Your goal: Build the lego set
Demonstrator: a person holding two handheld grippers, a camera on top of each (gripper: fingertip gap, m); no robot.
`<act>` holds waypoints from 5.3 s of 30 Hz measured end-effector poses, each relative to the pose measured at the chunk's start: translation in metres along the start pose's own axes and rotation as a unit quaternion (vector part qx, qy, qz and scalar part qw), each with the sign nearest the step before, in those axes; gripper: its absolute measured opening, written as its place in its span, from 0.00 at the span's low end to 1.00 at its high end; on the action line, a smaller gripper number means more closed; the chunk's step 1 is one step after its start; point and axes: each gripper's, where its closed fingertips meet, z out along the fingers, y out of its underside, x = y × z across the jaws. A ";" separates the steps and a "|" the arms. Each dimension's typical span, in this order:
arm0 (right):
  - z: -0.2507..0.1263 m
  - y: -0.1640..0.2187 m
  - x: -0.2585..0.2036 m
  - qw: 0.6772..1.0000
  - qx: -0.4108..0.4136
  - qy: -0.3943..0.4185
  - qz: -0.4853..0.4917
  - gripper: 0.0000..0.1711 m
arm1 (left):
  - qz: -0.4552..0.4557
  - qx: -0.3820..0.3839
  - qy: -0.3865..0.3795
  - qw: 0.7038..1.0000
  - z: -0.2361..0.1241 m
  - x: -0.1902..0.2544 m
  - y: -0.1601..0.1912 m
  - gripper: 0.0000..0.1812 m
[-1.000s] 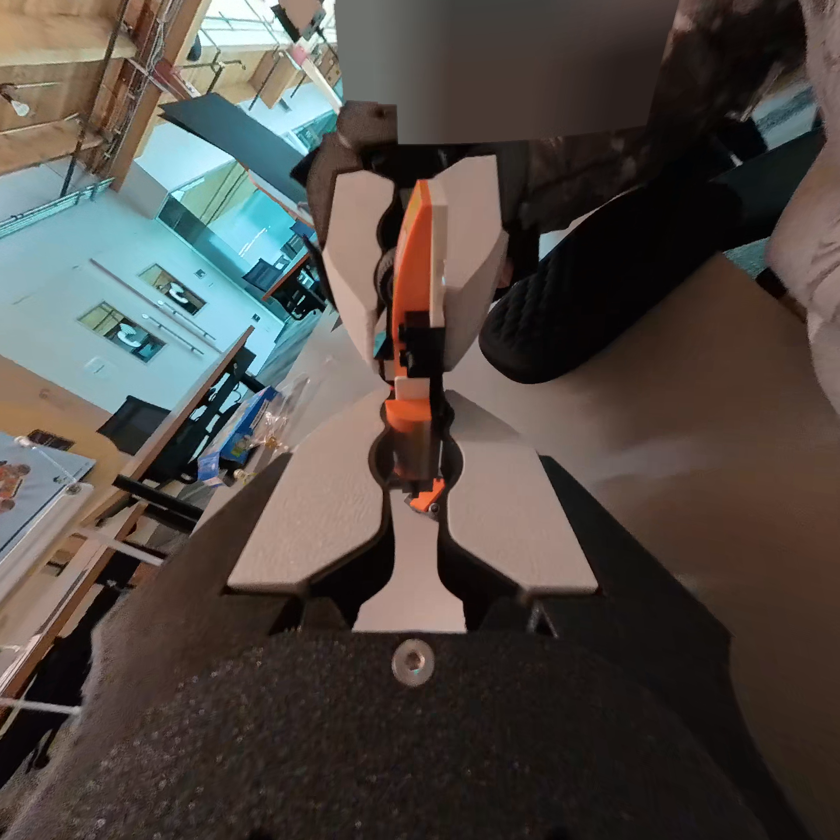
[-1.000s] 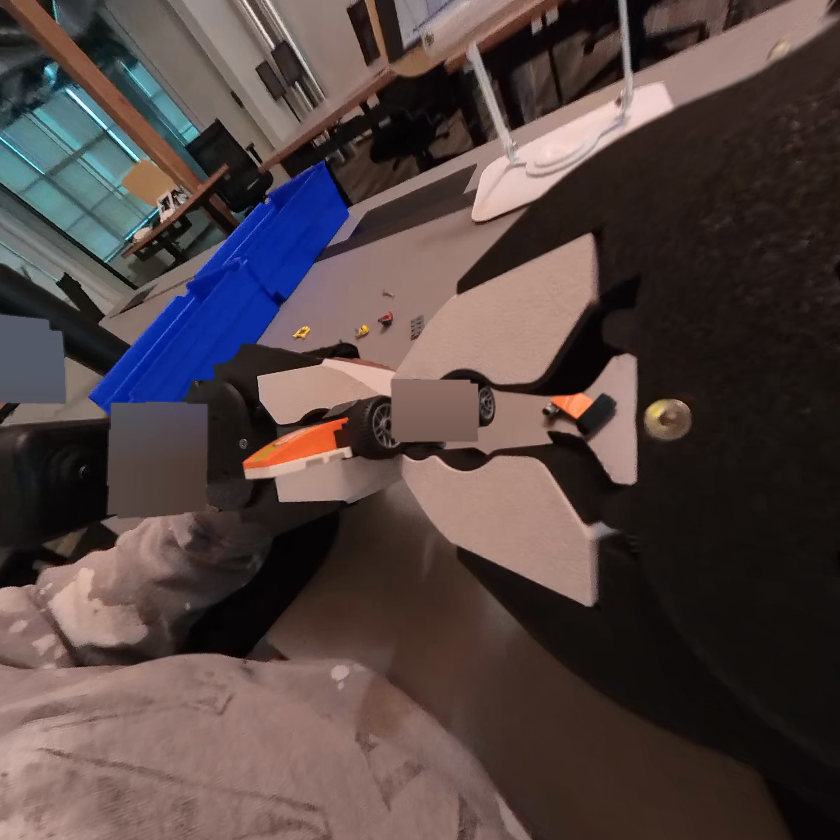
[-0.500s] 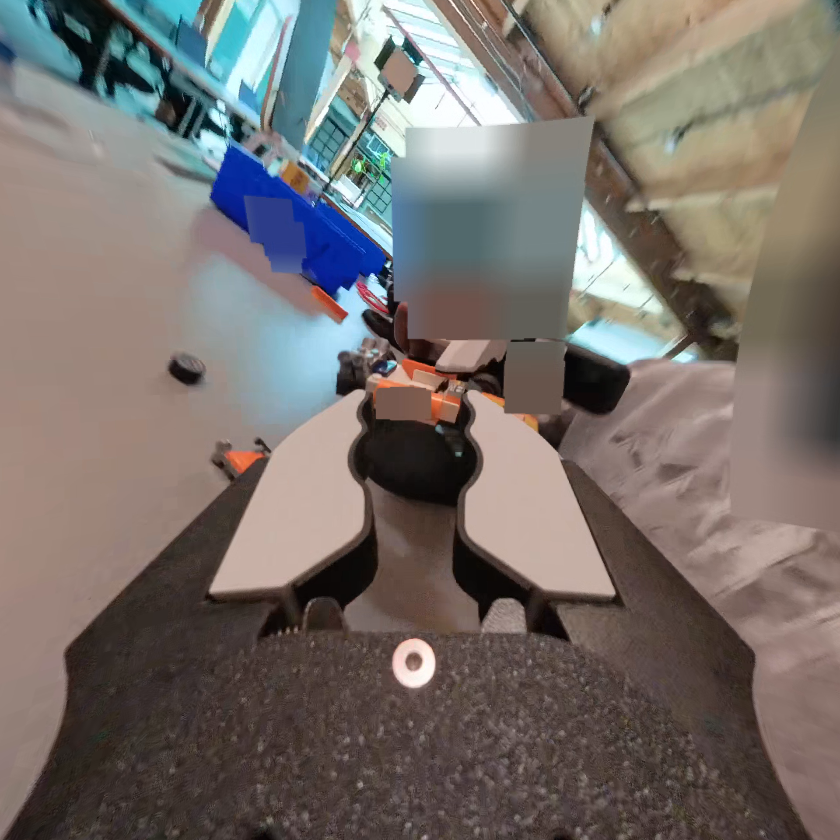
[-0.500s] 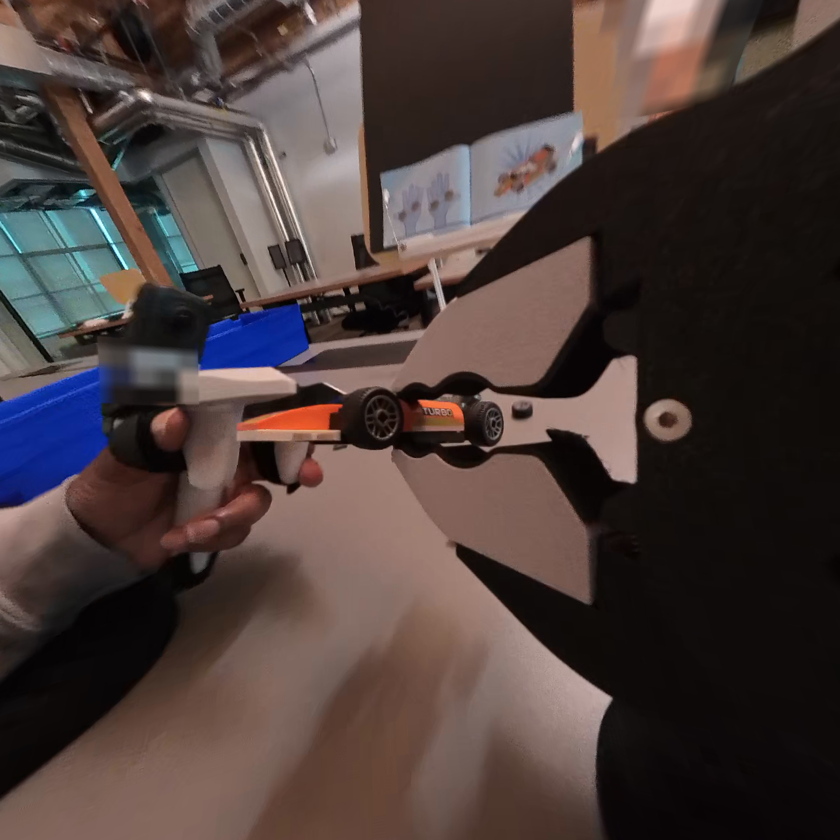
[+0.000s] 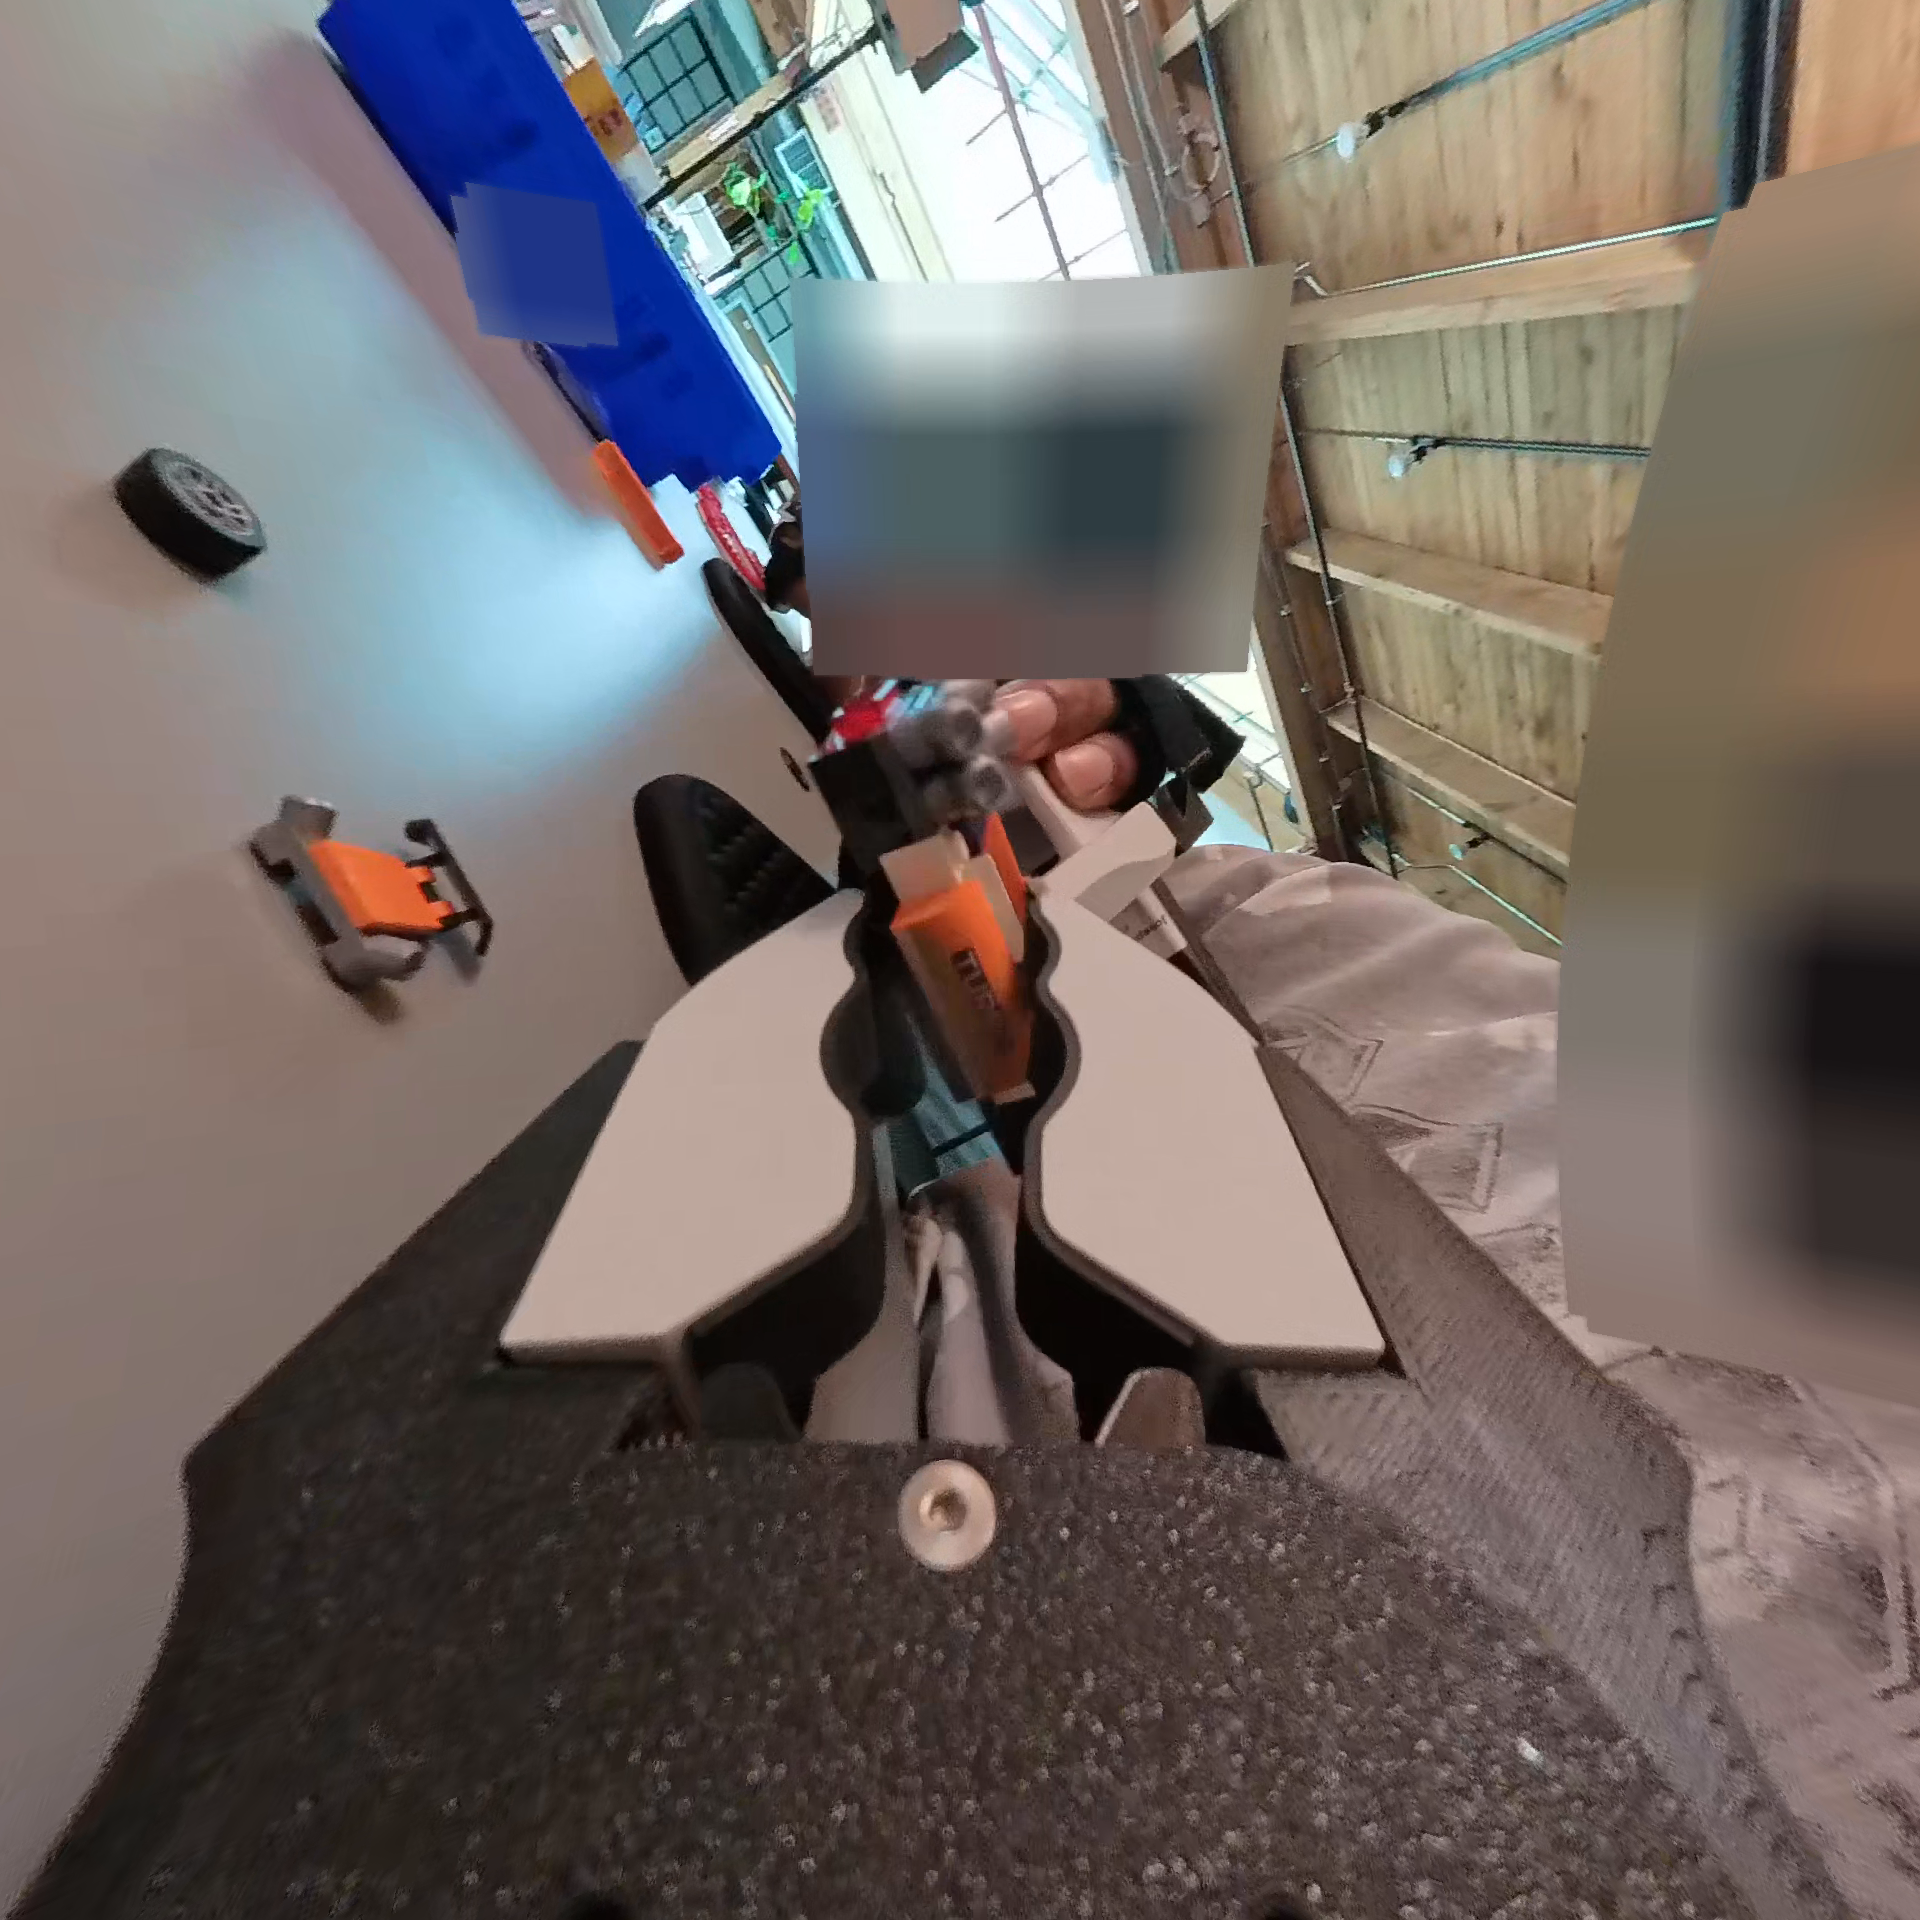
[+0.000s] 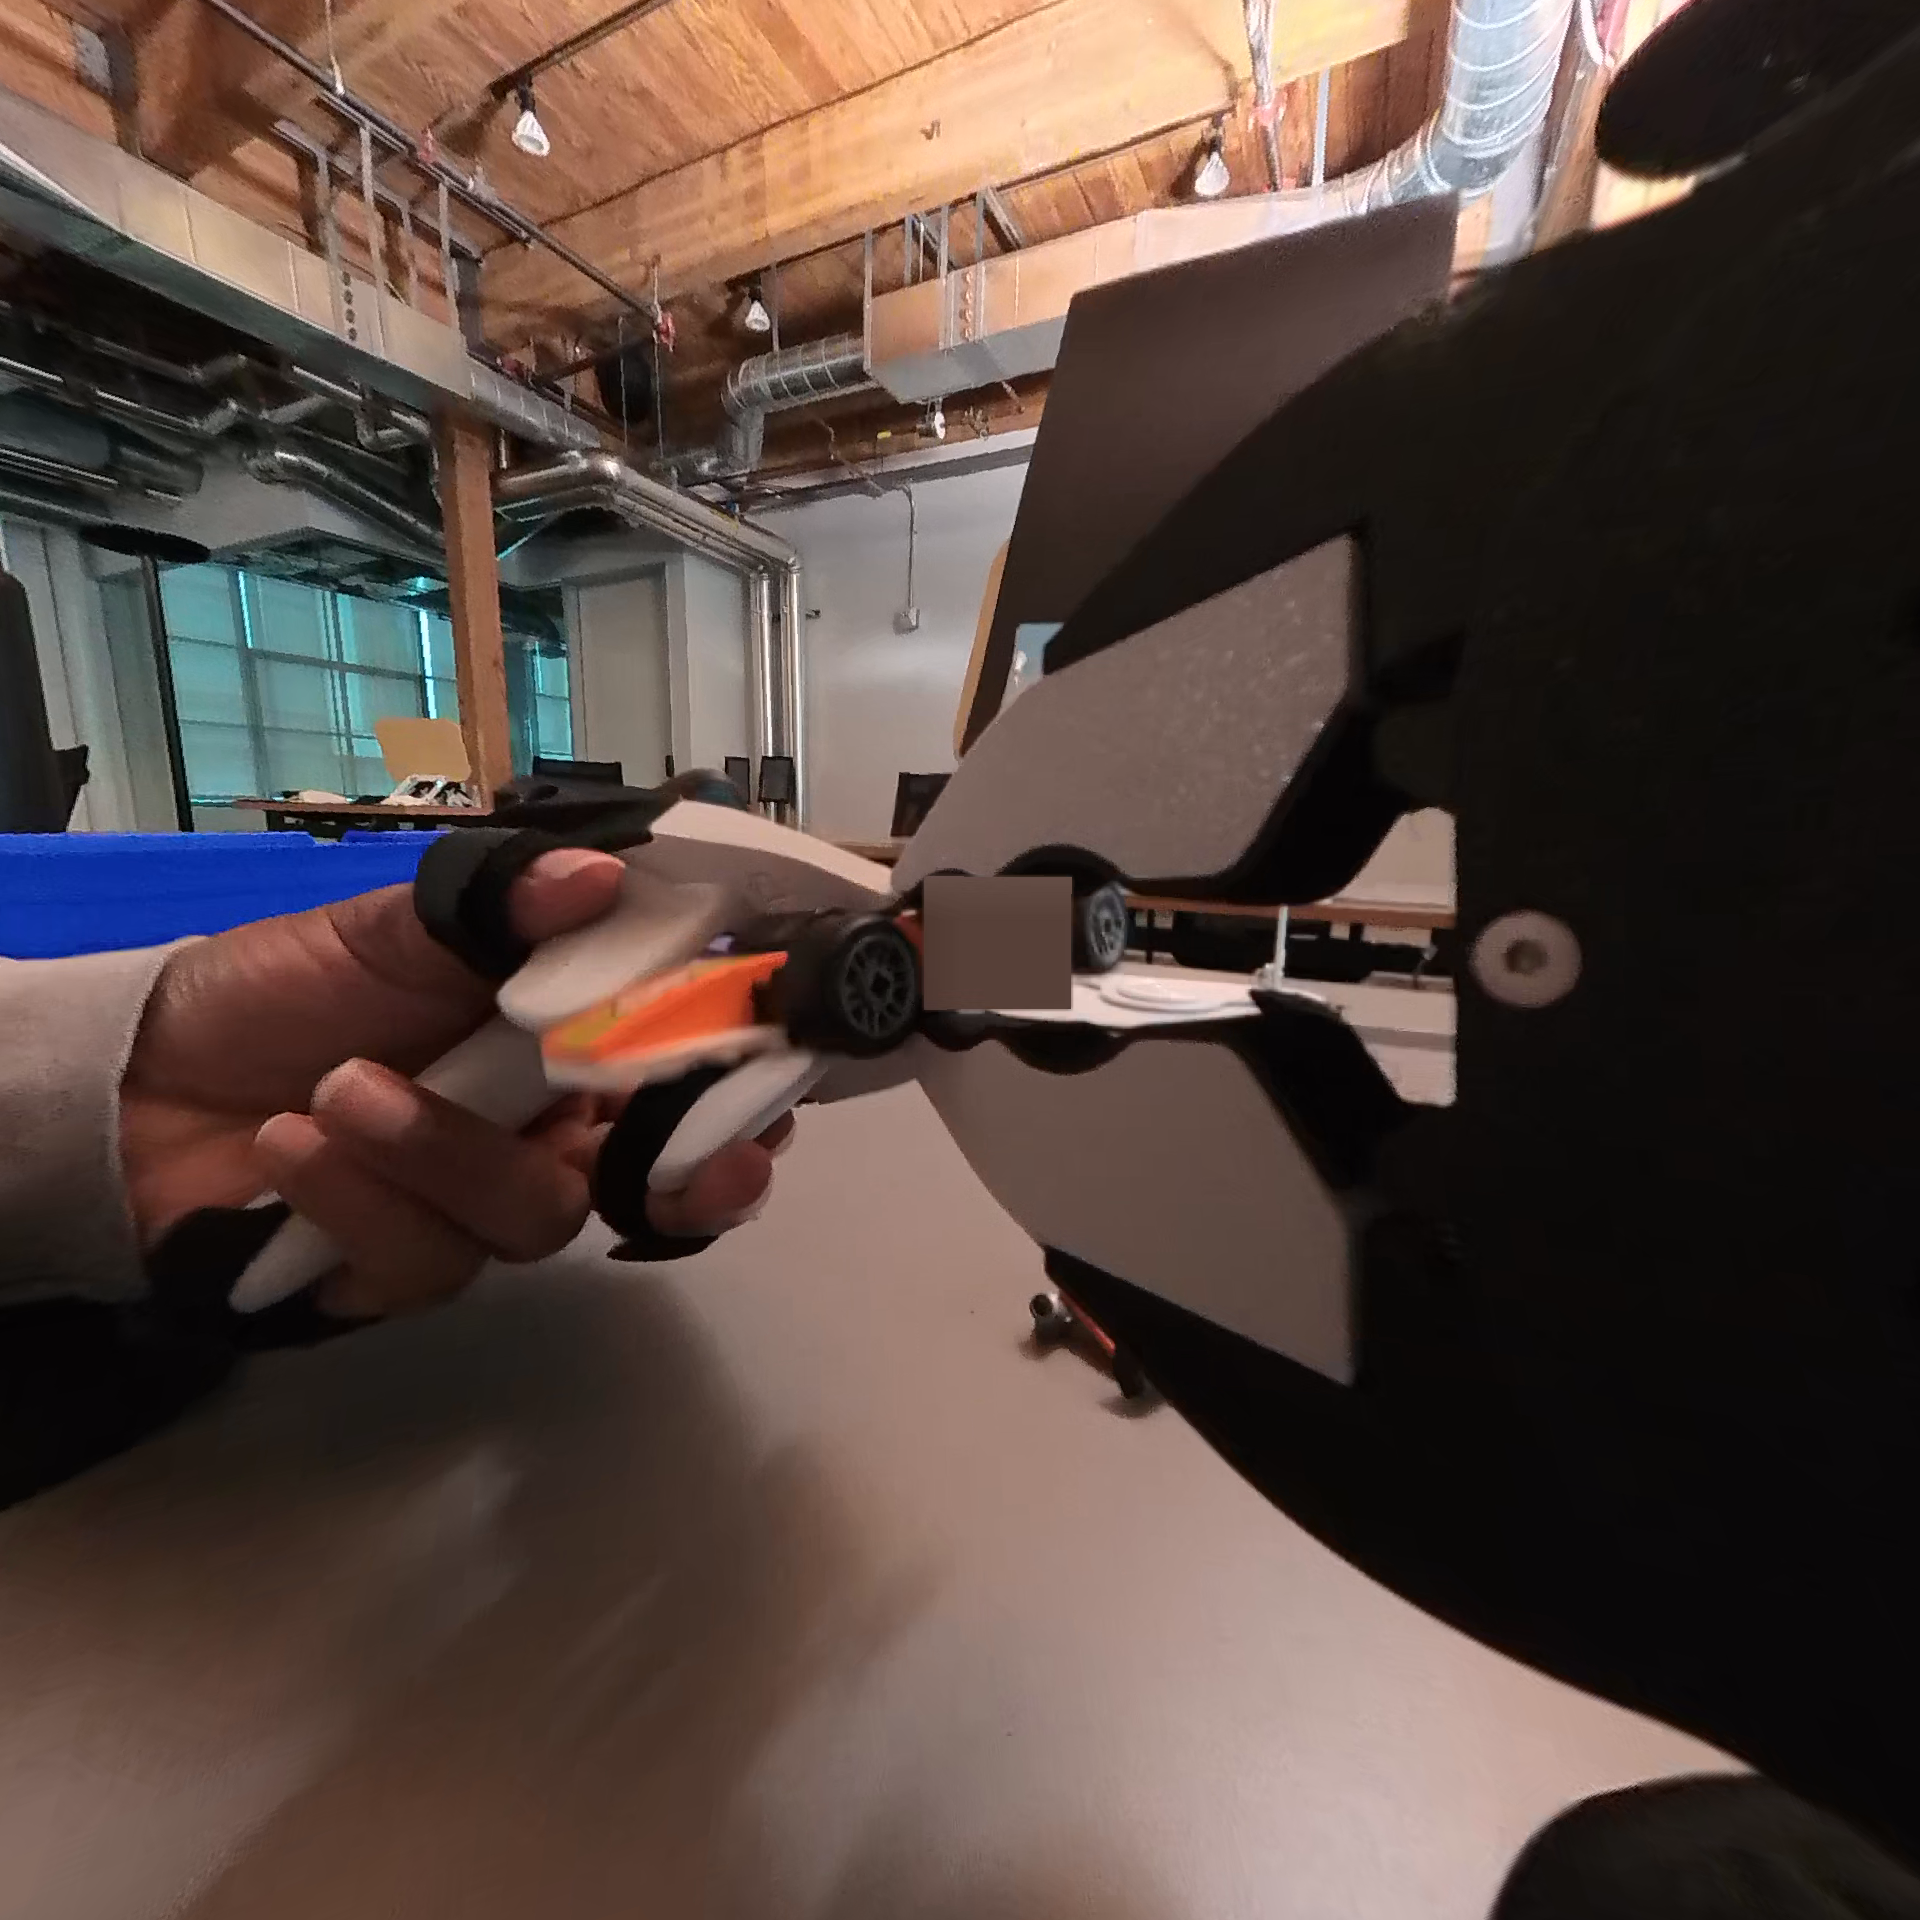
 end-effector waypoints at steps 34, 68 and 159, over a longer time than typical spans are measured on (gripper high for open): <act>0.017 0.071 -0.045 0.811 -0.082 -0.405 0.413 0.09 | 0.032 -0.136 -0.196 0.971 -0.037 -0.064 0.016 0.08; 0.034 0.044 -0.056 0.794 -0.023 -0.575 0.196 0.10 | 0.260 -0.298 -0.393 0.830 -0.059 -0.063 0.063 0.36; -0.001 0.038 -0.082 0.515 -0.055 -0.720 0.463 0.22 | 0.621 -0.298 -0.369 0.624 -0.055 -0.069 0.037 0.12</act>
